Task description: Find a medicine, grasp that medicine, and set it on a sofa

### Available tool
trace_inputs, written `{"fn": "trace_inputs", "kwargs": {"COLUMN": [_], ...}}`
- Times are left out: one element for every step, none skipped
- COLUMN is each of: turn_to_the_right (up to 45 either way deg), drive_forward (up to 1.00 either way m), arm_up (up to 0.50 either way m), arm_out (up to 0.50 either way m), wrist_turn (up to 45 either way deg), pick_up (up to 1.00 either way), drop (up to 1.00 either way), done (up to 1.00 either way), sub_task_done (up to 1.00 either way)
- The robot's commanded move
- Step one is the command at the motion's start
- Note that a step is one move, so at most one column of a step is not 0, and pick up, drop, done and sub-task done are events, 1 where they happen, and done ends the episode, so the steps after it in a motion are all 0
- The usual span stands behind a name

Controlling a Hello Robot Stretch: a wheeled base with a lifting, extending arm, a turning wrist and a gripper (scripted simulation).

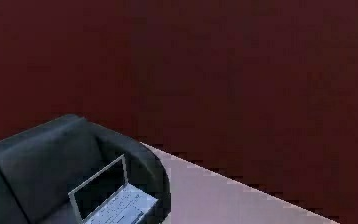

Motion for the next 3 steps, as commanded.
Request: {"fn": "trace_inputs", "kwargs": {"turn_to_the_right": [45.0,45.0,45.0], "drive_forward": [0.00,0.00,0.00], "arm_up": [0.00,0.00,0.00], "arm_out": [0.00,0.00,0.00], "wrist_turn": [0.0,0.0,0.0], "pick_up": [0.00,0.00,0.00], "drop": [0.00,0.00,0.00], "done": [0.00,0.00,0.00], "sub_task_done": [0.00,0.00,0.00]}}
